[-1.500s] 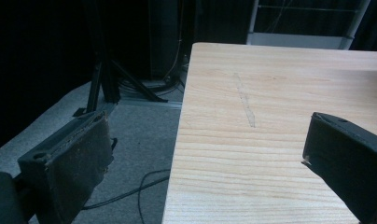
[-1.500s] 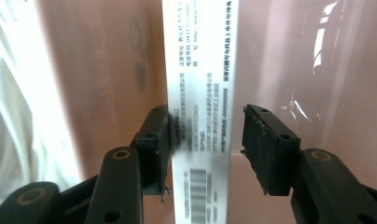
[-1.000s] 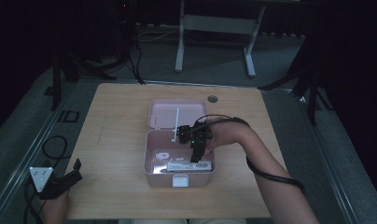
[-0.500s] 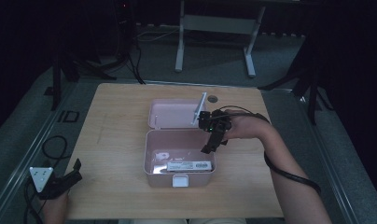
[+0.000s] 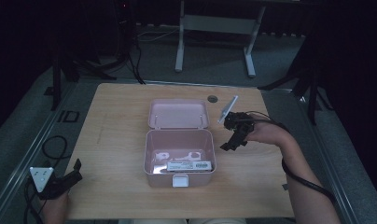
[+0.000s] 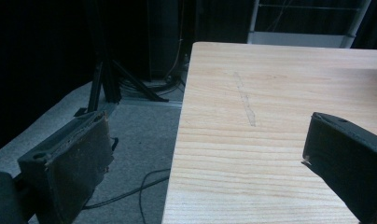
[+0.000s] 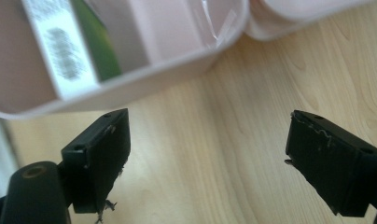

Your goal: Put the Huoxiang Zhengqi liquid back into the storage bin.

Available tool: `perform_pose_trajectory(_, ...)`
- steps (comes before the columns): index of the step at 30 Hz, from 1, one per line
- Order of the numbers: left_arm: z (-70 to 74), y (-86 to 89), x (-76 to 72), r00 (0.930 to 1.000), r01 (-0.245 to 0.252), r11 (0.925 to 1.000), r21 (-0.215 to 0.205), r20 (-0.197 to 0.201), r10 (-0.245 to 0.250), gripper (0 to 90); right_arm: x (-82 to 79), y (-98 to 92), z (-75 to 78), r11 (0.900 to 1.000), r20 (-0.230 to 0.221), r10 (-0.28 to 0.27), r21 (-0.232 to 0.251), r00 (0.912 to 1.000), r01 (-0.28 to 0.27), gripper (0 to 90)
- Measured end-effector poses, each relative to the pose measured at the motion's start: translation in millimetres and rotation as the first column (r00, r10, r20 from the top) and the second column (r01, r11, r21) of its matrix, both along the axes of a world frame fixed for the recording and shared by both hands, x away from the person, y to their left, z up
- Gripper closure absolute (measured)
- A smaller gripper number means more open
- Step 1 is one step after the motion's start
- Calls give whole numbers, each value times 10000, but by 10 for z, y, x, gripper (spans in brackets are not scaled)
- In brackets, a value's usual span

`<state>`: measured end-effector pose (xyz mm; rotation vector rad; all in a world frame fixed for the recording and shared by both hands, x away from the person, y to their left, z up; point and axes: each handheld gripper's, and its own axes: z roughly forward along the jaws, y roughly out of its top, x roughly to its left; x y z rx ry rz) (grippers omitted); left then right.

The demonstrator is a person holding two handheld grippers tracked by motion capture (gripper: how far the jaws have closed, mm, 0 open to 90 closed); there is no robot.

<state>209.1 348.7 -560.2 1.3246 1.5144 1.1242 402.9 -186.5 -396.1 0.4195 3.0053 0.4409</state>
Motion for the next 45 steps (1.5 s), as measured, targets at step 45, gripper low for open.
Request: perform_pose_trajectory(45,0,-1,-3,10000,-10,10000,-10,31,10,15,-382,-1352,-1221,7525,2824,-5904,5312,7561,3893,121)
